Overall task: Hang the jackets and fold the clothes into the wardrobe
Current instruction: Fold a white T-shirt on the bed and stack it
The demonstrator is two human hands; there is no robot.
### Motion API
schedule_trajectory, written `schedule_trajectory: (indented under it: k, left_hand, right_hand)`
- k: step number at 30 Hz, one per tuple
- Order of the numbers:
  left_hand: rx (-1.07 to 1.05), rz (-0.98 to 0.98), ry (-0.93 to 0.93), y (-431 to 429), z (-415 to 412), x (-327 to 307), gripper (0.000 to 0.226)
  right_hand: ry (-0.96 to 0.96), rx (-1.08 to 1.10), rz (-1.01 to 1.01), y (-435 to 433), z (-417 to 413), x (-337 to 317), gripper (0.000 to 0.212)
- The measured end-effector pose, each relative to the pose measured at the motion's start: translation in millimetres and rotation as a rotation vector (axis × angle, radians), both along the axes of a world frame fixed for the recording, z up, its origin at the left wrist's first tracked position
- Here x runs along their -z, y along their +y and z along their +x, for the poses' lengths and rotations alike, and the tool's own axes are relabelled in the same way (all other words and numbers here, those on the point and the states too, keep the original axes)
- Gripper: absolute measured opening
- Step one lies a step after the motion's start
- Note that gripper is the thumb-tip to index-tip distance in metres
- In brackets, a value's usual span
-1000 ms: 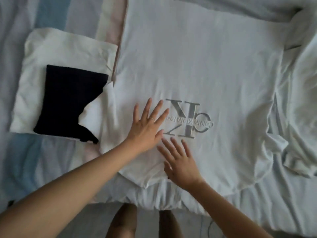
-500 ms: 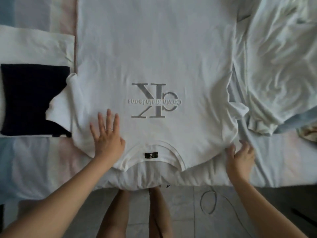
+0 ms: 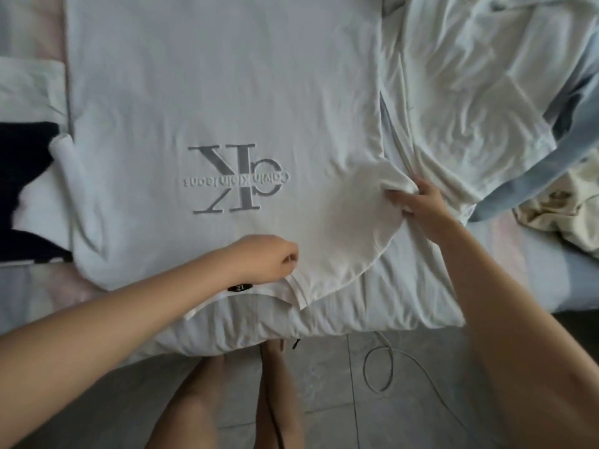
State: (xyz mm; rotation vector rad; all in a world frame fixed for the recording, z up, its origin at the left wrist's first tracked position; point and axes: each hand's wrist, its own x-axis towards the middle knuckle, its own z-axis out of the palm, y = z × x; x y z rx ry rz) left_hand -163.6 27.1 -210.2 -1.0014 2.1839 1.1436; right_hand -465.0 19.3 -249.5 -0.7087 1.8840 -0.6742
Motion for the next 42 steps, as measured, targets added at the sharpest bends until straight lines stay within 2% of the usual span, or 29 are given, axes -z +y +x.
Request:
schedule_trajectory:
  k: [2, 4, 8, 11, 13, 15, 16, 18, 20, 22, 23, 24, 25, 27, 28, 30, 31, 33, 34, 36, 39, 40, 42]
  left_hand:
    - [-0.135, -0.217, 0.169, -15, -19, 13, 0.038]
    - [-0.156, -0.402, 0.202, -27, -51, 35, 0.053]
    - [-0.224, -0.368, 0.151, -27, -107, 65, 0.076]
    - [-0.103, -0.287, 0.126, 13, -139, 79, 0.086]
    - [-0.059, -0.162, 0.219, 42, -145, 82, 0.083]
    - [-0.168, 0.078, 0.424, 54, -142, 82, 0.073]
    - [-0.357, 0.242, 0.553, 55, -138, 78, 0.066]
    - [-0.934, 0.534, 0.721, 47, -127, 67, 0.041]
    - [-1.373, 0.692, 0.778, 28, -114, 62, 0.018]
    - [-1.557, 0.865, 0.798, 5, -99, 64, 0.024]
    - [-1.597, 0.952, 0.794, -5, -93, 67, 0.03]
    - [-1.618, 1.027, 0.78, -13, -87, 68, 0.037]
    - [-1.635, 1.083, 0.765, -17, -83, 71, 0.045]
    - [-1.665, 1.155, 0.763, -20, -79, 74, 0.06]
    - [-1.684, 1.171, 0.777, -19, -77, 74, 0.065]
    - [-1.747, 1.181, 0.808, -18, -75, 73, 0.067]
    - [-1.799, 1.169, 0.801, -16, -76, 73, 0.062]
    - [-1.876, 1.059, 0.749, -10, -77, 74, 0.051]
    - [-1.873, 0.943, 0.709, -6, -80, 74, 0.048]
    - [-1.827, 0.591, 0.616, 5, -86, 75, 0.047]
    - [-1.61, -0.008, 0.503, 23, -90, 67, 0.053]
    - [-1.533, -0.119, 0.485, 29, -90, 63, 0.054]
    - [-1.417, -0.192, 0.42, 38, -90, 62, 0.048]
  right_hand:
    - [-0.189, 0.101, -0.028, 4, -11, -8, 0.02]
    - [-0.318, 0.117, -0.027, 7, -26, -8, 0.021]
    - [-0.45, 0.116, 0.015, 13, -38, -5, 0.03]
    - [-0.435, 0.1, 0.08, 16, -40, 0, 0.025]
    - [-0.325, 0.131, 0.127, 14, -39, 1, 0.018]
    - [-0.224, 0.184, 0.137, 9, -36, -1, 0.013]
    - [-0.209, 0.181, 0.119, 7, -33, -4, 0.012]
    - [-0.133, 0.081, 0.079, 3, -23, -16, 0.017]
    - [0.113, -0.205, 0.062, -3, -9, -31, 0.024]
    - [0.435, -0.579, 0.066, -13, 8, -46, 0.02]
    - [0.534, -0.686, 0.058, -20, 19, -52, 0.023]
    - [0.548, -0.735, 0.054, -28, 31, -58, 0.027]
    - [0.434, -0.707, 0.08, -37, 42, -64, 0.029]
    - [0.05, -0.545, 0.199, -54, 60, -75, 0.03]
    - [-0.014, -0.504, 0.219, -62, 64, -71, 0.029]
    - [0.207, -0.571, 0.107, -74, 65, -55, 0.028]
    - [0.359, -0.658, 0.002, -78, 63, -46, 0.037]
    - [0.483, -0.917, -0.092, -82, 68, -28, 0.056]
    - [0.524, -1.047, -0.088, -82, 70, -21, 0.06]
    - [0.594, -1.229, -0.047, -83, 76, -8, 0.061]
    - [0.57, -1.227, -0.023, -90, 77, 2, 0.057]
    - [0.537, -1.184, -0.004, -92, 77, 3, 0.055]
    - [0.496, -1.136, 0.019, -97, 75, 3, 0.05]
